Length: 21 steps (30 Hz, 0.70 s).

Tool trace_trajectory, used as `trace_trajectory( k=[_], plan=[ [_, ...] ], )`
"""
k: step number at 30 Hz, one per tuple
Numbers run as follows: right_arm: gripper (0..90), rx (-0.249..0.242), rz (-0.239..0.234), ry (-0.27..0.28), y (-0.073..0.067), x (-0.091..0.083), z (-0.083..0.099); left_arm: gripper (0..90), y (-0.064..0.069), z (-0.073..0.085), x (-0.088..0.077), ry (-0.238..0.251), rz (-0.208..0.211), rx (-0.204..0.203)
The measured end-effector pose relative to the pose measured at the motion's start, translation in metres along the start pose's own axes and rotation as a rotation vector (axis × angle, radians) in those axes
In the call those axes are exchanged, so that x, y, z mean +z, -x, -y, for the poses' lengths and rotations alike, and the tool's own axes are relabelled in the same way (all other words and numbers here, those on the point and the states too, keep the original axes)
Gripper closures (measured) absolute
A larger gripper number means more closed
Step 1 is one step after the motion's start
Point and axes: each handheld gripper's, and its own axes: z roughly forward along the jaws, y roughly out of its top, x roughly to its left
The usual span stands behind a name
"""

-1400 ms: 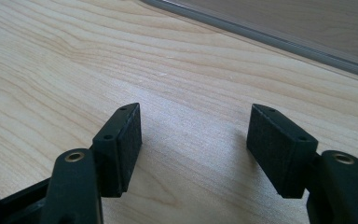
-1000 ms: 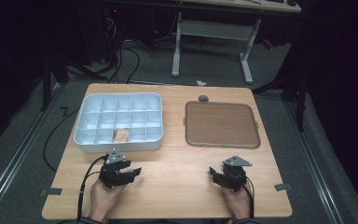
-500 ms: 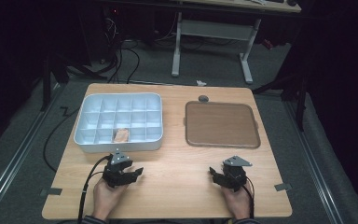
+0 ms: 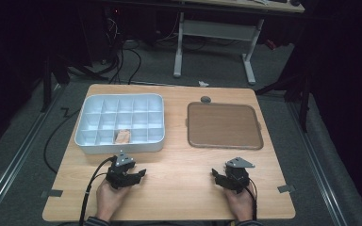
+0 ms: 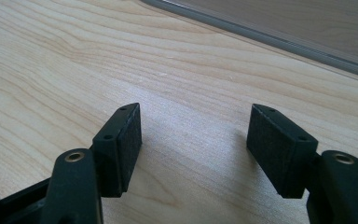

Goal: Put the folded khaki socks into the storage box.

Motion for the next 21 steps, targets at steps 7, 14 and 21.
trace_trajectory(
  k=[7, 14, 21],
  plan=[
    [35.3, 0.000, 0.000, 0.000, 0.000, 0.000, 0.000, 41.8, 0.010, 0.006, 0.002, 0.033, -0.076, 0.049],
    [35.4, 0.000, 0.000, 0.000, 0.000, 0.000, 0.000, 38.5, 0.011, 0.005, 0.004, 0.033, -0.078, 0.049],
    [35.4, 0.001, 0.001, 0.000, 0.000, 0.000, 0.000, 37.1, 0.011, 0.005, 0.004, 0.032, -0.071, 0.048]
  ],
)
